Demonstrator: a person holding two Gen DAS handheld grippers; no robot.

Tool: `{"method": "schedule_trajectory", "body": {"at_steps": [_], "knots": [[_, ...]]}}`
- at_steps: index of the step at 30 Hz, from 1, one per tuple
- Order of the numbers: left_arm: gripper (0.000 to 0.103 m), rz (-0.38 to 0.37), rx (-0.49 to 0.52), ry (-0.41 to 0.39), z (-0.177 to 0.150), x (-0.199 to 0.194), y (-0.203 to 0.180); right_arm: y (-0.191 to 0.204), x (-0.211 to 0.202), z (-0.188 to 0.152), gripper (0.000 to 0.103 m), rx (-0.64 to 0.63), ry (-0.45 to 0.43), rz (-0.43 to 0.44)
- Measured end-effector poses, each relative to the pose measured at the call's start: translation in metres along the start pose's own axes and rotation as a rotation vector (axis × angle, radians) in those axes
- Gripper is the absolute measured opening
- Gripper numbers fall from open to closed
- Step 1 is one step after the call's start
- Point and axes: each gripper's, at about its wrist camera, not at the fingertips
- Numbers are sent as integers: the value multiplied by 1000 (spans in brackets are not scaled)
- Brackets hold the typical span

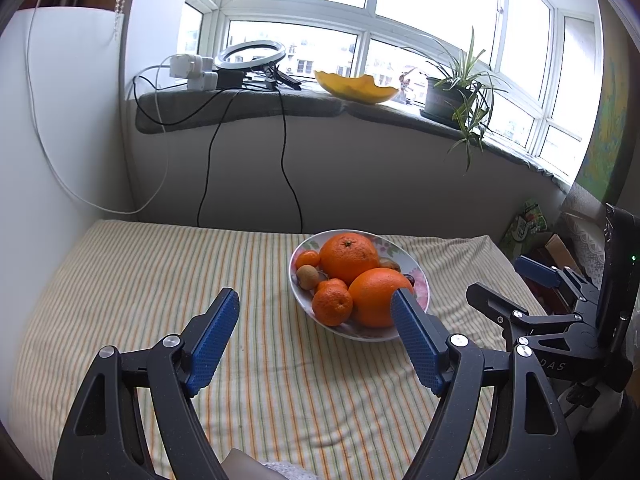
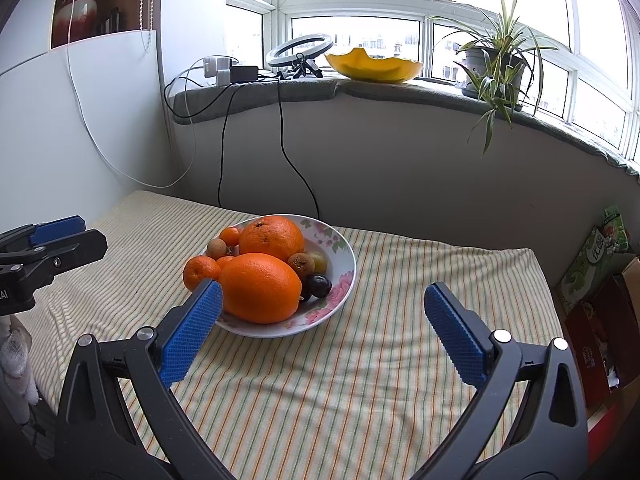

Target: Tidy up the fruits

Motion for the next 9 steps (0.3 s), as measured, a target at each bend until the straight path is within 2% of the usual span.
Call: {"method": "schedule_trajectory", "body": {"at_steps": [9], "knots": [[78,-1,12,-10,-2,1,0,-4,5,-3,103,-5,14,-1]]}}
Point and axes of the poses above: each gripper's, at about its wrist camera, not at the fingertips, and x roughly the way its jaws point, y to its left, z to its top, and after that the axes turned 3 degrees about -y, right-handed
